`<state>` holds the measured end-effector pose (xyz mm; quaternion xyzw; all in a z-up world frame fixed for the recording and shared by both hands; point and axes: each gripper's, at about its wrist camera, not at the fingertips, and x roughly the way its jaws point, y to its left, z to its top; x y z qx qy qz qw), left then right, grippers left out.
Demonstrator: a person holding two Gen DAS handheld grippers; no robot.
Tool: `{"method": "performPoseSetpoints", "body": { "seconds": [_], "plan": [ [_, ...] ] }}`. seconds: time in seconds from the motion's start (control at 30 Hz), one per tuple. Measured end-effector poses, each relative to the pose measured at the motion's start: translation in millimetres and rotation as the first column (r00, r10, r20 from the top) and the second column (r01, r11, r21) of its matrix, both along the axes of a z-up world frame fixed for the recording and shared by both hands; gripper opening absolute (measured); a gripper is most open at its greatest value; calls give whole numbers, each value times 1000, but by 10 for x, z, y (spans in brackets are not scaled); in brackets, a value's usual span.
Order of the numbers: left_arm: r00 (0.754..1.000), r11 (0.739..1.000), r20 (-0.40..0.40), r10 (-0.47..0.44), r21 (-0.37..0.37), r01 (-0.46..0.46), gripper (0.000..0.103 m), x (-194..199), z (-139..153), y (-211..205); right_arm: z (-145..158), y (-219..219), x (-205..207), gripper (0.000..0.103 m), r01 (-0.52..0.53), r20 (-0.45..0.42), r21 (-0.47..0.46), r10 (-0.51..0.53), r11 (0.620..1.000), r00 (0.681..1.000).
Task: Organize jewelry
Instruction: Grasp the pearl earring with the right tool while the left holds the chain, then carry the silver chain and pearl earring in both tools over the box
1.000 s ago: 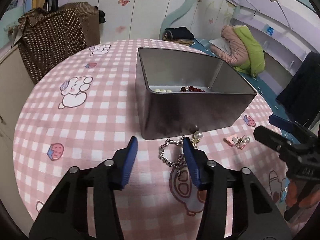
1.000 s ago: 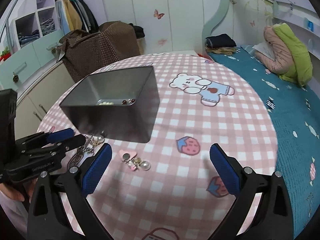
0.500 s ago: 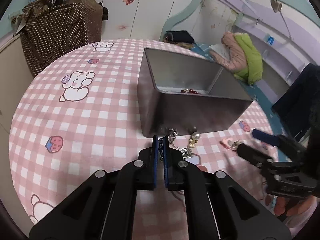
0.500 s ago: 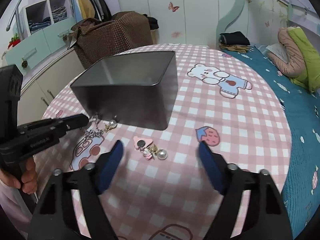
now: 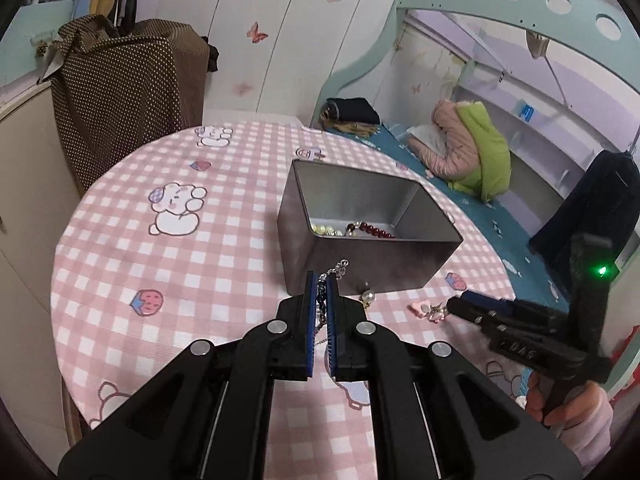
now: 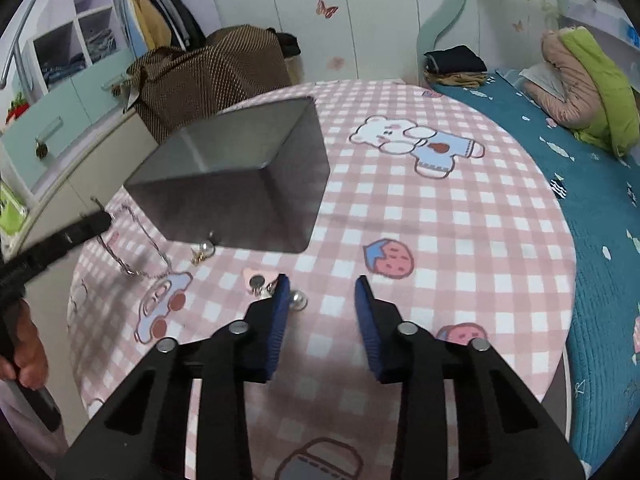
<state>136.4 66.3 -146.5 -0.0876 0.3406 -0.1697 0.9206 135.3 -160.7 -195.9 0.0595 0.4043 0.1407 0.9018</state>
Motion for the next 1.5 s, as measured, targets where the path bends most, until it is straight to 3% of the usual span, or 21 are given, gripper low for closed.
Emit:
{"method": "performPoseSetpoints", "body": {
  "seconds": [0.17,0.23,0.27,0.53,0.93,1.5],
  "plan": [
    [1000,1000,3,3,0,-3,5,-22,17,12,-7,144,-50,21,-56,7,-36,56,998,998],
    [1000,1000,-2,1,1,-1,5,-35,1,8,-5,206,-70,17,-72,21,-67,74,995,997],
    [1000,1000,-5,1,2,-1,5,-41,-7,5,-3,223,-74,10,-79,23,-71,80,994,996],
    [1000,1000,9,-6,1,6,5,-92,15,-8,0,206,-54,10,-59,33,-72,61,996,998],
    [998,999,57,-20,-38,22,5,-97,204,36,296,52,-73,10,-10,110,-59,16,998,994],
    [978,998,201,-52,-21,57,5,-108,721,-75,769,147,13,10,-28,244,-46,38,999,969]
  ]
}}
